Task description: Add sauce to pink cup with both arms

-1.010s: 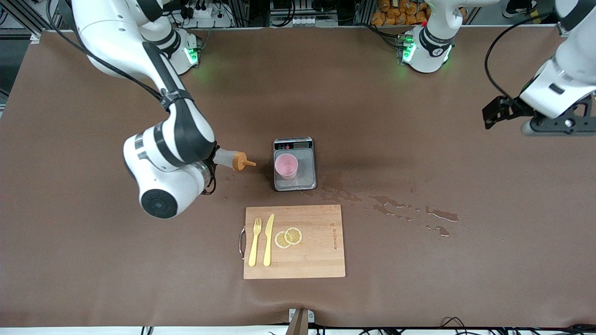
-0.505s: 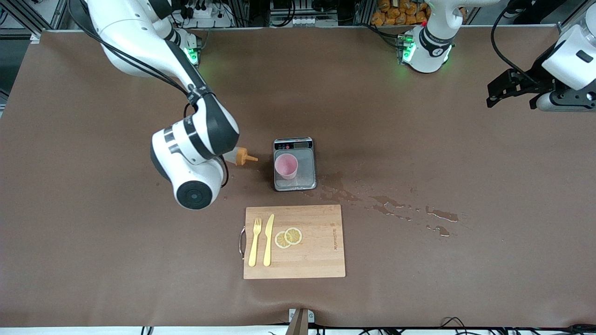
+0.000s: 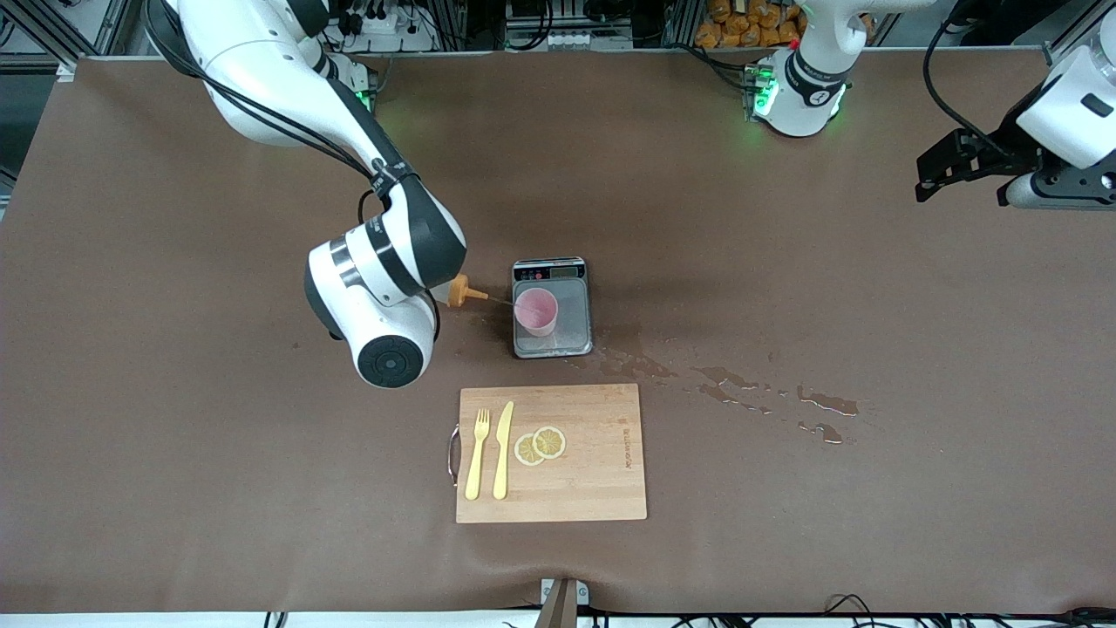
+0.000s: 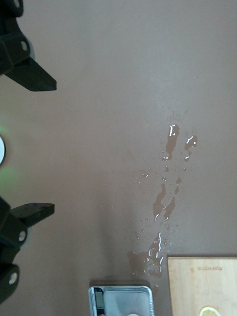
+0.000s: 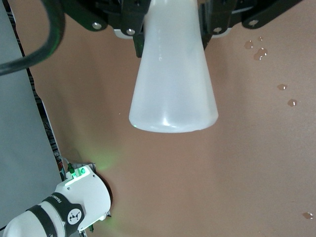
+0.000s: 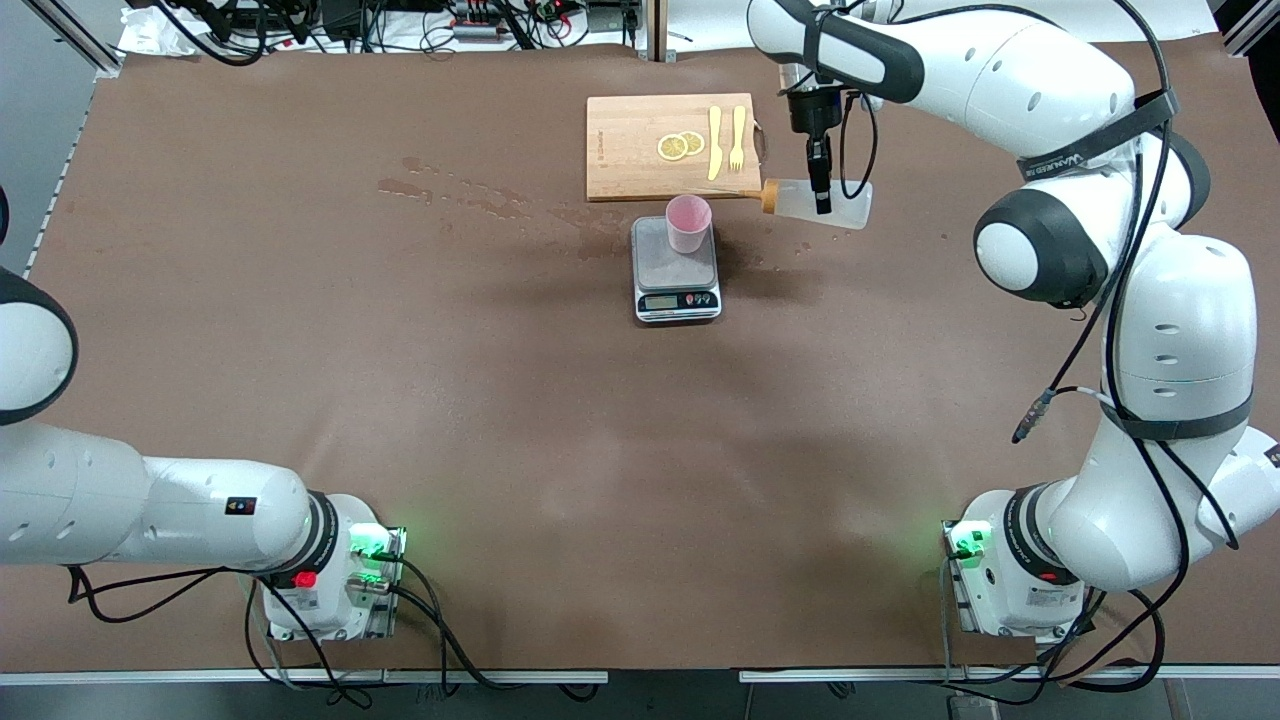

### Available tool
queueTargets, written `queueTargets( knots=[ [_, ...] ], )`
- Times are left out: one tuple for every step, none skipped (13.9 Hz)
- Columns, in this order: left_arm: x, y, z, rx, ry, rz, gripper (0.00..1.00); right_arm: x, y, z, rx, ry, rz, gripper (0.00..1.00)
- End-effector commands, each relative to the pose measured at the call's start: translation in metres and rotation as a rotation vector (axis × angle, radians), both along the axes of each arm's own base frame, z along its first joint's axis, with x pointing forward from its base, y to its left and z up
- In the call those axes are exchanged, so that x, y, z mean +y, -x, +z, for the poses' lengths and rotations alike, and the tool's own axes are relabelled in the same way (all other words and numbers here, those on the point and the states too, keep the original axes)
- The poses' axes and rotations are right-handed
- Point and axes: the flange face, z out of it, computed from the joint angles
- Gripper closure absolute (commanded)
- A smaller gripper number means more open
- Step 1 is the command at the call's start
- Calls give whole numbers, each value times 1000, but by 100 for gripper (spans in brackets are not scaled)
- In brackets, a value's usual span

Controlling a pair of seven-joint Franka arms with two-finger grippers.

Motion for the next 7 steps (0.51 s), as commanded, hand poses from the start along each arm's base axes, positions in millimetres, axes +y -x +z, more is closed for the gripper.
queueTargets(
  knots=[
    [6,1,8,-5,-19,-65,0,-1,2,2,-2,41,4,68],
    [6,1,9,-6,-21,-65,0,-1,2,2,-3,42,5,70],
    [5,1,10,-14,-21,-69,0,0,2,2,-3,42,6,72],
    [1,-1,10,-28,-20,-75,0,-1,2,1,-3,42,5,72],
    [-2,-1,11,-35,-18,-79,0,1,2,0,-2,39,9,70],
    [-1,-1,13,-41,-14,-76,0,-2,1,1,3,29,7,69],
    [-1,-3,12,-50,-7,-78,0,-5,-1,4,2,18,9,68]
  ],
)
